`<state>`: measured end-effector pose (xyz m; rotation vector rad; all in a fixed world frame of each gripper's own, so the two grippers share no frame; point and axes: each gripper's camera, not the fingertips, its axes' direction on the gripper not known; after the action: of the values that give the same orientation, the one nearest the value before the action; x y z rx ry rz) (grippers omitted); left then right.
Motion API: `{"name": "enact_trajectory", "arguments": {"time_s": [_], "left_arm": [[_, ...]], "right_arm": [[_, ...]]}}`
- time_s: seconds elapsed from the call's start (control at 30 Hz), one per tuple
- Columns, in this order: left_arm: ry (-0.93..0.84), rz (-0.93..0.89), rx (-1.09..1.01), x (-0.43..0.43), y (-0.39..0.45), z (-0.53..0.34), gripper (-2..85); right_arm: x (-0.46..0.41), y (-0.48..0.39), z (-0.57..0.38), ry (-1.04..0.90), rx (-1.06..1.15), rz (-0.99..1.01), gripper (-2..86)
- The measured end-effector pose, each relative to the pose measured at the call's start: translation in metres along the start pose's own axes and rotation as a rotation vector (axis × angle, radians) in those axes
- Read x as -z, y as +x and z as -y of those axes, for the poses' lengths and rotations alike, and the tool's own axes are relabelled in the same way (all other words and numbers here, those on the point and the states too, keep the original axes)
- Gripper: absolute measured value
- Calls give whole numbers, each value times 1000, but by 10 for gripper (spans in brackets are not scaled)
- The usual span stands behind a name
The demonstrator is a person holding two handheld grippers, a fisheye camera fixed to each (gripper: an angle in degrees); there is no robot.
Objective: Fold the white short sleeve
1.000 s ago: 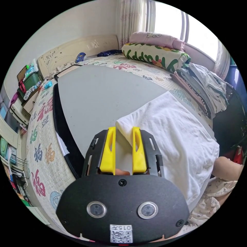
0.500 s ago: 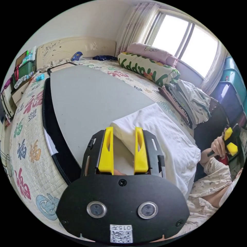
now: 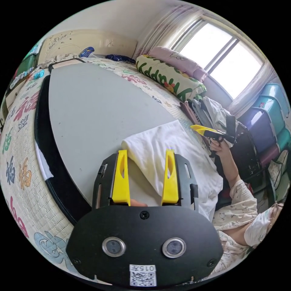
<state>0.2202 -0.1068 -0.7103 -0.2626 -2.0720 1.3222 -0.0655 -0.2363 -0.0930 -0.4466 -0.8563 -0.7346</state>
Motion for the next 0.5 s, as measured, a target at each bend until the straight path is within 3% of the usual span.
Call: {"name": "enact_trajectory", "arguments": {"time_s": [0.27,0.33,0.5], "left_arm": [[-20,20,-29,40,10,4,159],[-25,30,-49,56,14,3,159],[-19,61,-78,113,28,4,159]], "right_arm": [[-65,-18,12,-122,35,2,137],[-55,-32,-8,-101,113,9,134],[-5,-114,-142,-94,584,176,120]]}}
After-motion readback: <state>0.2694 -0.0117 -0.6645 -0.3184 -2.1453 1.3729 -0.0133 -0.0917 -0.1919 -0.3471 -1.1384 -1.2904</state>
